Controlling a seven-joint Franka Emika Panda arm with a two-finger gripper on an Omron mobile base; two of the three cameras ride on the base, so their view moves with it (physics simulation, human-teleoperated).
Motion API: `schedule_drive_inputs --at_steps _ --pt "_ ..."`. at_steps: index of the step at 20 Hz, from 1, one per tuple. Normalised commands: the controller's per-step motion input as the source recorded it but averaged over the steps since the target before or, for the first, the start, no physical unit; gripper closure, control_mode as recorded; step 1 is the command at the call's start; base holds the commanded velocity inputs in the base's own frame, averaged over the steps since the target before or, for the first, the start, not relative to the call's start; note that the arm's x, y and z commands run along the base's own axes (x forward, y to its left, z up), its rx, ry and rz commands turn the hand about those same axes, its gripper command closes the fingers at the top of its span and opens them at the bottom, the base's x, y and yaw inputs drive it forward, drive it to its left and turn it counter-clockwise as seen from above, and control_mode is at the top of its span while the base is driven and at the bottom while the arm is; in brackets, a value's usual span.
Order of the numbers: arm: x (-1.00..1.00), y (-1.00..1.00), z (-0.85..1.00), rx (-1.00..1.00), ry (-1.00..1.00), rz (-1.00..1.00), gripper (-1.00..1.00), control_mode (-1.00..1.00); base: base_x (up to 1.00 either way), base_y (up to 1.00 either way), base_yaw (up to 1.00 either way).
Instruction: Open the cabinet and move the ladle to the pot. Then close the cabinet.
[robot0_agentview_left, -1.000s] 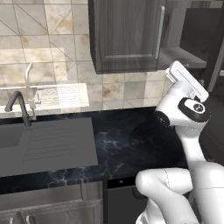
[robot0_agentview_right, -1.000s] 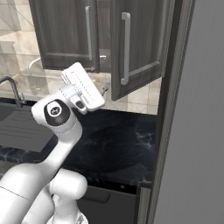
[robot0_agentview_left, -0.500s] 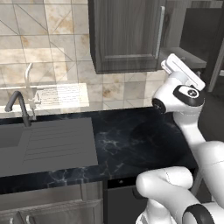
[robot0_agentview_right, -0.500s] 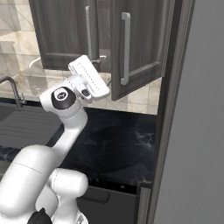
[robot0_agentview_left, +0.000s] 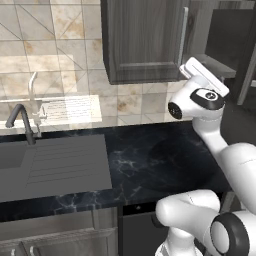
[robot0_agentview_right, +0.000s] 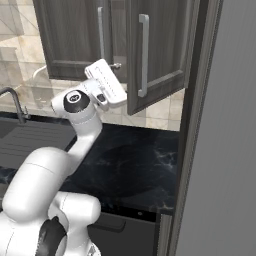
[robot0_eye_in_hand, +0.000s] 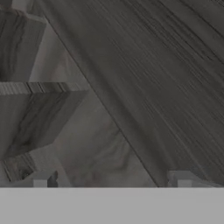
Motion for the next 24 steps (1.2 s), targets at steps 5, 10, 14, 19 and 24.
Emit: schedule_drive_inputs --at_steps 5,10,14,19,24 --pt "0.22 -0.47 -0.04 0.00 0.00 -0.06 -1.00 -1.00 0.00 0.00 0.00" --pt "0.08 -0.46 -0.05 0.00 0.00 -0.06 -1.00 -1.00 0.00 0.00 0.00" --pt "0.26 -0.34 -0.21 0.00 0.00 -0.05 -1.00 -1.00 0.00 0.00 0.00" --pt "-0.01 -0.61 -0.08 0.00 -0.02 -0.08 -1.00 -1.00 0.00 0.00 0.00" --pt "-0.55 -0.97 0.00 0.03 -0.14 -0.18 -1.00 -1.00 0.00 0.00 0.00"
